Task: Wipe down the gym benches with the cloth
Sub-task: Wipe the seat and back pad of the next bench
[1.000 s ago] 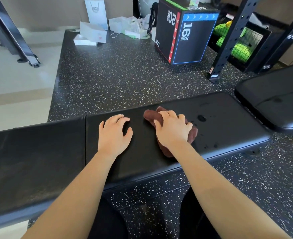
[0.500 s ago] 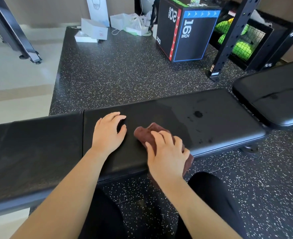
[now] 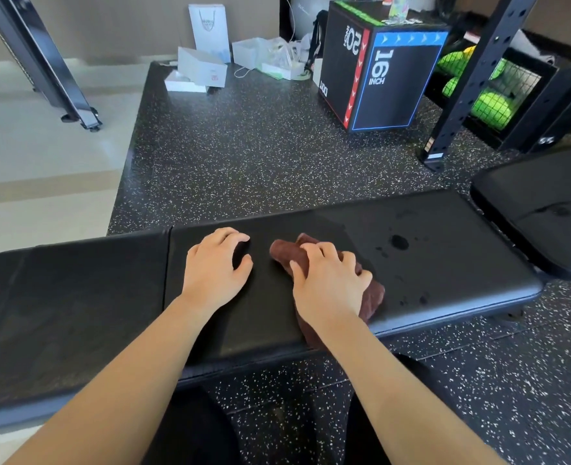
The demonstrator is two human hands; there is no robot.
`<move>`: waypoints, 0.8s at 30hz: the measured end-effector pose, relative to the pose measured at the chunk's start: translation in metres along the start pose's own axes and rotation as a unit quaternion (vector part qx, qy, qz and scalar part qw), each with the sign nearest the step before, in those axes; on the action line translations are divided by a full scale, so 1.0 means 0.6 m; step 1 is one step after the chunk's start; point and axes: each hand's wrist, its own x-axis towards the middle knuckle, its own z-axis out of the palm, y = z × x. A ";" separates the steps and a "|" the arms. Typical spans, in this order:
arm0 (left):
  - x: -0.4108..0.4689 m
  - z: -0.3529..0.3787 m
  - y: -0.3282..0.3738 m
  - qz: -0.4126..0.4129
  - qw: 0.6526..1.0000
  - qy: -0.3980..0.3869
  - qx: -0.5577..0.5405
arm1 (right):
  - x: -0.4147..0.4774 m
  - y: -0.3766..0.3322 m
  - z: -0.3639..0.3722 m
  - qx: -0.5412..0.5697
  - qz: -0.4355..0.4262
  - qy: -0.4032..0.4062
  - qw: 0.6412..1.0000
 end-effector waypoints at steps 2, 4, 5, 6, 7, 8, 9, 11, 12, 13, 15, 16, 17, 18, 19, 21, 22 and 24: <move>0.026 0.002 -0.007 -0.008 1.000 0.012 0.000 | 0.045 -0.009 0.003 -0.001 -0.017 -0.006 1.000; 0.056 0.008 -0.012 -0.010 1.000 0.018 0.001 | 0.091 -0.018 0.009 -0.001 -0.029 -0.007 1.000; 0.067 0.013 -0.015 -0.010 1.000 0.014 0.007 | 0.113 -0.023 0.013 0.000 -0.034 -0.007 0.999; 0.075 0.019 -0.016 -0.013 1.000 0.010 0.016 | 0.133 -0.027 0.017 0.000 -0.041 -0.006 0.999; 0.081 0.024 -0.019 -0.016 1.000 0.009 0.023 | 0.154 -0.032 0.020 0.000 -0.049 -0.004 0.999; 0.082 0.029 -0.021 -0.018 0.999 0.010 0.026 | 0.171 -0.036 0.022 -0.001 -0.055 -0.006 0.998; 0.082 0.032 -0.024 -0.016 0.999 0.017 0.026 | 0.185 -0.040 0.022 -0.004 -0.060 -0.010 0.998; 0.079 0.035 -0.027 -0.007 0.999 0.032 0.021 | 0.207 -0.043 0.022 -0.013 -0.068 -0.018 0.997; 0.078 0.033 -0.027 -0.007 0.999 0.034 0.017 | 0.213 -0.043 0.022 -0.017 -0.074 -0.023 0.997; 0.078 0.031 -0.026 -0.009 0.999 0.034 0.014 | 0.216 -0.042 0.021 -0.017 -0.081 -0.028 0.996; 0.080 0.029 -0.024 -0.015 0.999 0.029 0.010 | 0.221 -0.036 0.019 -0.015 -0.092 -0.040 0.995; 0.079 0.029 -0.022 -0.017 1.000 0.024 0.009 | 0.223 -0.031 0.016 -0.016 -0.094 -0.046 0.994; 0.078 0.028 -0.021 -0.017 1.000 0.020 0.008 | 0.224 -0.024 0.012 -0.018 -0.092 -0.049 0.994; 0.078 0.026 -0.021 -0.016 1.000 0.017 0.008 | 0.226 -0.015 0.008 -0.021 -0.084 -0.049 0.995; 0.078 0.025 -0.022 -0.013 1.000 0.013 0.010 | 0.227 -0.006 0.005 -0.023 -0.071 -0.046 0.996; 0.081 0.025 -0.023 -0.008 1.000 0.003 0.018 | 0.222 0.004 0.003 -0.024 -0.047 -0.026 0.998; 0.085 0.026 -0.021 -0.012 1.000 -0.003 0.017 | 0.216 0.003 0.007 -0.027 -0.043 -0.010 0.999; 0.094 0.032 -0.010 -0.036 0.999 -0.014 0.002 | 0.204 -0.007 0.020 -0.044 -0.059 0.020 0.997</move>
